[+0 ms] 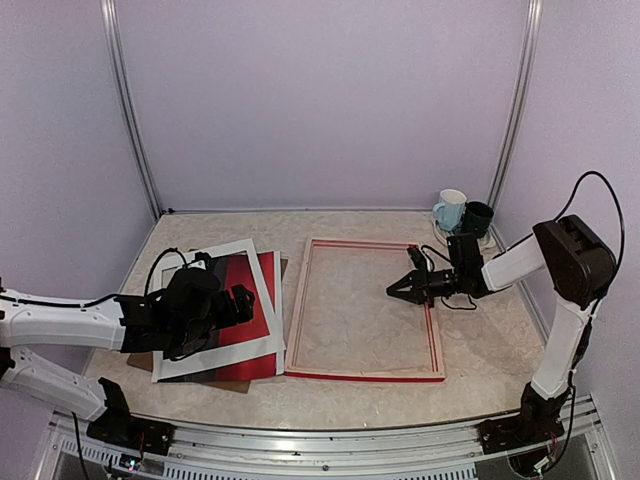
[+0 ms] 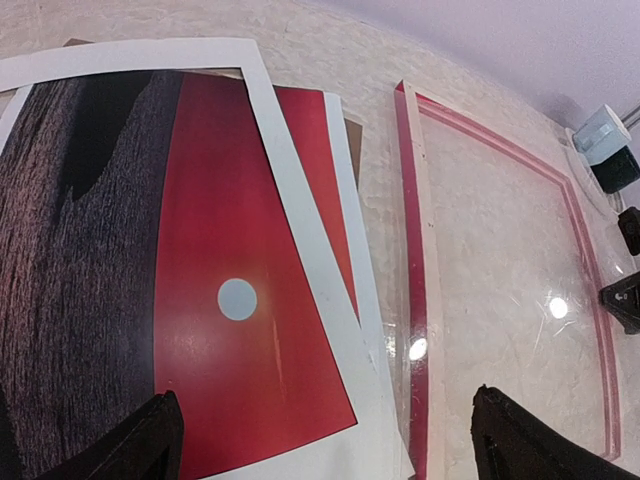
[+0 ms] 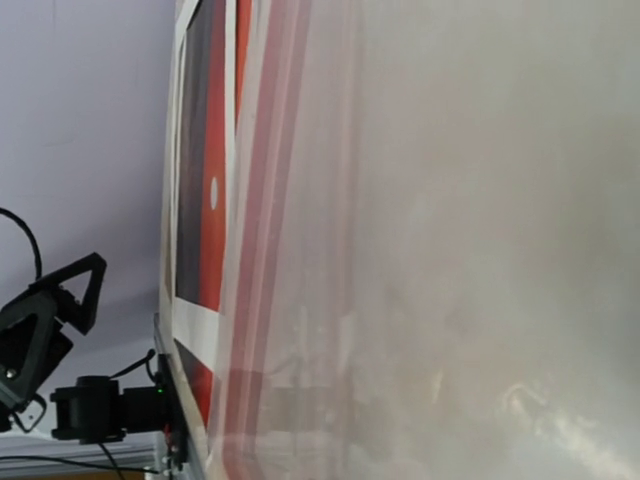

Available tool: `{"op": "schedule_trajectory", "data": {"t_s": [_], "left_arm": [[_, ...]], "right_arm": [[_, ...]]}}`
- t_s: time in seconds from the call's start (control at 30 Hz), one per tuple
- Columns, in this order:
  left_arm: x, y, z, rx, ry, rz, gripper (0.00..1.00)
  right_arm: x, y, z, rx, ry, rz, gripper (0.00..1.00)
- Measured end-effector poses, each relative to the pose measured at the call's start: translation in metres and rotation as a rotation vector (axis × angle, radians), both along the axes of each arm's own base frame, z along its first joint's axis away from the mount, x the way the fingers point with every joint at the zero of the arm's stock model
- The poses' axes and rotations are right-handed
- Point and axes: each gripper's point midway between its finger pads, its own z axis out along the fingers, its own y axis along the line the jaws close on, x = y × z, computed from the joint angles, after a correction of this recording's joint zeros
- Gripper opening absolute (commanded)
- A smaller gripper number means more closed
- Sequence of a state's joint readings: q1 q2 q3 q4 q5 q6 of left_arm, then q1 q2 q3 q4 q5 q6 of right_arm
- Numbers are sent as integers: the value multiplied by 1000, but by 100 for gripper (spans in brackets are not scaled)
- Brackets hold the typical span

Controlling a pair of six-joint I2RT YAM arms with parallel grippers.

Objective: Put the photo into the frame
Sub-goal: Place the glass panel at the frame body.

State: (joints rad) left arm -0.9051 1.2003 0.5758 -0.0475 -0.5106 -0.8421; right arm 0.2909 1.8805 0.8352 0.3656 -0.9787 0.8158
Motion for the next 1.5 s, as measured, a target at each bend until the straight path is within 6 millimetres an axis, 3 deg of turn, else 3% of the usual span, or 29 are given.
{"op": "schedule_trajectory", "data": {"t_s": [0.73,1.5], "left_arm": [[-1,0,-3,-5,9,0,99],[0,-2,-14,18,30,-3,99]], "right_arm": [[7,-20,-10,-49,-29,-23,0],[7,-25,-13,-61,-44,-18,0]]}}
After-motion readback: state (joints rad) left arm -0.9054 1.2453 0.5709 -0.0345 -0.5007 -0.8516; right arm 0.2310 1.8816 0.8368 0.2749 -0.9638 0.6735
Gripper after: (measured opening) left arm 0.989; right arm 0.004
